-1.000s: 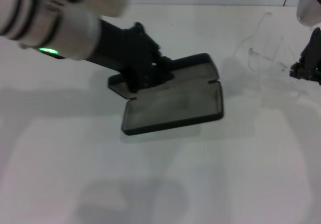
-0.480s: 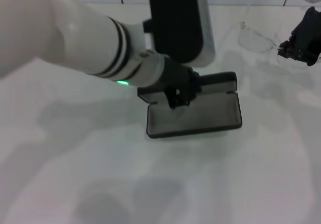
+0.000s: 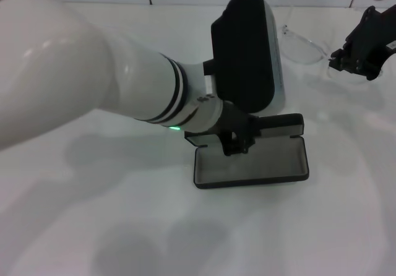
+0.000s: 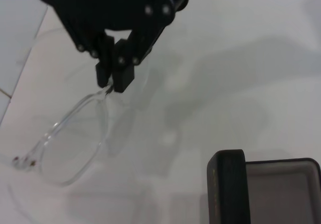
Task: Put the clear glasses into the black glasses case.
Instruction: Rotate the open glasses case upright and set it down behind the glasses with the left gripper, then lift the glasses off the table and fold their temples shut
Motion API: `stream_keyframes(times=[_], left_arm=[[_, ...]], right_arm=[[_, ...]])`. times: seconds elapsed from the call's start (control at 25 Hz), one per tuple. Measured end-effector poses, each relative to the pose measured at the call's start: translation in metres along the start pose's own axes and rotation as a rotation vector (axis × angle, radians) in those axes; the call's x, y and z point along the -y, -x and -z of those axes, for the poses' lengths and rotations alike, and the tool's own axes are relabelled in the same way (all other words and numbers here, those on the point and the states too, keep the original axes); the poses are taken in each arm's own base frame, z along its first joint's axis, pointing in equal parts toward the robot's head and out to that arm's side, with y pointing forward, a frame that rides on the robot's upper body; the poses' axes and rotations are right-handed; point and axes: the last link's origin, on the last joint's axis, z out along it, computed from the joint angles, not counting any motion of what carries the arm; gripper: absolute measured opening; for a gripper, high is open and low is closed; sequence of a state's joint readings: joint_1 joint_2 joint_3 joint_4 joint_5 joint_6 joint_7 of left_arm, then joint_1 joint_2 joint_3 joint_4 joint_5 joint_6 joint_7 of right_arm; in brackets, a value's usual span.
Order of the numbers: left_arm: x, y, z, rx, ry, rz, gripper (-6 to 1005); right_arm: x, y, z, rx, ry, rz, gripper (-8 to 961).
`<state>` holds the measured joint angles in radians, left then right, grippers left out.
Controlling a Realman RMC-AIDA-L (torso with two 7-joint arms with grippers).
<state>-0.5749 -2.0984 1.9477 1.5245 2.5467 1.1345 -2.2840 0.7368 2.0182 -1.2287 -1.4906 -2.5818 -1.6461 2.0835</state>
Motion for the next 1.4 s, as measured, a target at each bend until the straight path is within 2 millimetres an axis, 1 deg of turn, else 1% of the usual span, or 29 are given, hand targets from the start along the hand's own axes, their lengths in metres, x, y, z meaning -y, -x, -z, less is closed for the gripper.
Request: stream_keyframes(times=[0.16, 0.52, 1.04, 1.12, 1.24, 1.4], left_arm=[[-0.006, -0.003, -0.007, -0.01, -0.01, -0.022, 276], [-0.012, -0.006, -0.019, 0.002, -0.045, -0.077, 280], [-0.019, -0.012, -0.022, -0.003, -0.033, -0.105, 287], [-0.019, -0.012, -0.022, -0.006, -0.033, -0.106, 309], [-0.019, -0.015, -0.02, -0.014, -0.036, -0.108, 341], [-0.017, -0.02, -0.014, -0.035, -0.049, -0.11, 341]], right_arm=[[-0.002, 0.001, 0.0, 0.004, 0.008, 0.001, 48], [-0.001, -0.001, 0.001, 0.006, 0.005, -0.007, 47], [0.0, -0.005, 0.001, 0.007, -0.001, -0.013, 48], [0.0, -0.004, 0.001, 0.01, 0.001, -0.013, 48], [-0.001, -0.004, 0.001, 0.017, 0.004, -0.014, 47], [-0.001, -0.004, 0.001, 0.018, 0.004, -0.014, 48]])
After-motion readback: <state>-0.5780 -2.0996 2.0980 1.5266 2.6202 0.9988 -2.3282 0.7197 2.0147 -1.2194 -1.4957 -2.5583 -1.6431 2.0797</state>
